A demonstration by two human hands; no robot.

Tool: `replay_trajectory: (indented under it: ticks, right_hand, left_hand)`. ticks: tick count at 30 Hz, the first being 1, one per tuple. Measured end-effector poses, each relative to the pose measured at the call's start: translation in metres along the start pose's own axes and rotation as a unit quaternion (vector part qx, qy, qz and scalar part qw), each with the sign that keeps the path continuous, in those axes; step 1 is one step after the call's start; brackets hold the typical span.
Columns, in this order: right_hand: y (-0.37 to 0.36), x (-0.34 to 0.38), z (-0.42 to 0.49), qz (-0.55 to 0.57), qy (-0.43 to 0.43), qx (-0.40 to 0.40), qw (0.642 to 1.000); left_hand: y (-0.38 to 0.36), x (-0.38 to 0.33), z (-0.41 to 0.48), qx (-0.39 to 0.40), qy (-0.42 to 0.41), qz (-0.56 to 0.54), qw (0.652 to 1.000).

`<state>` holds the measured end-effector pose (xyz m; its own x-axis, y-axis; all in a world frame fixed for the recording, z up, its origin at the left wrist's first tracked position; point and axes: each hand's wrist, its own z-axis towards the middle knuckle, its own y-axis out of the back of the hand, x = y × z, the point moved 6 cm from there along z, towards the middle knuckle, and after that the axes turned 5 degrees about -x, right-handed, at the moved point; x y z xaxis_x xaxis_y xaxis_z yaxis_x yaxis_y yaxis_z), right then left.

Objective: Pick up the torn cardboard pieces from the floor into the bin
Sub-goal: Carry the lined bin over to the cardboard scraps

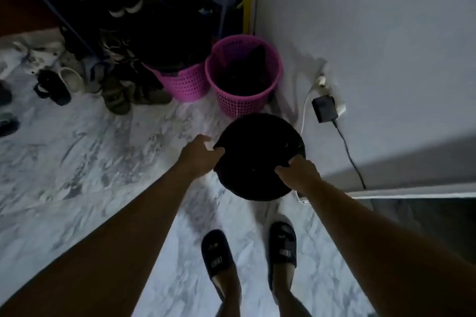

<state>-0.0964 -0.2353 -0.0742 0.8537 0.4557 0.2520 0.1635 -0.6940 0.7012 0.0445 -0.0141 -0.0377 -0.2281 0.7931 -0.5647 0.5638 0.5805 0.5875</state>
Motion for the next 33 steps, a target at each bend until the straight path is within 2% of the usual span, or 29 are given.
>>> replay_trajectory:
  ticks: [5, 7, 10, 15, 18, 24, 30, 33]
  right_hand:
    - [-0.062, -0.033, 0.105, 0.027, -0.089, -0.032, 0.995]
    - [-0.076, -0.046, 0.139, 0.033, -0.102, -0.069, 0.992]
    - [-0.093, -0.059, 0.171, 0.043, -0.124, -0.082, 0.988]
    - [-0.091, -0.066, 0.171, 0.049, -0.117, -0.175, 0.976]
    - [-0.079, -0.052, 0.153, 0.065, -0.112, -0.186, 0.974]
    - [-0.024, 0.028, 0.064, 0.035, -0.003, -0.139, 0.99]
    - [0.023, 0.114, -0.09, -0.024, 0.17, -0.068, 0.983]
    - [0.023, 0.144, -0.174, -0.06, 0.239, -0.026, 0.969]
  left_hand:
    - [-0.087, 0.077, 0.097, -0.004, 0.104, -0.055, 0.993]
    - [-0.113, 0.096, 0.125, -0.005, 0.122, -0.046, 0.991]
    - [-0.141, 0.108, 0.154, -0.001, 0.121, -0.054, 0.991]
    - [-0.145, 0.113, 0.16, -0.073, 0.141, -0.03, 0.987]
    - [-0.124, 0.122, 0.143, -0.082, 0.185, -0.047, 0.978]
    - [-0.024, 0.139, 0.031, -0.11, 0.27, -0.133, 0.947]
    - [0.076, 0.161, -0.156, -0.184, 0.318, -0.182, 0.912]
    - [0.112, 0.177, -0.266, -0.227, 0.34, -0.233, 0.882]
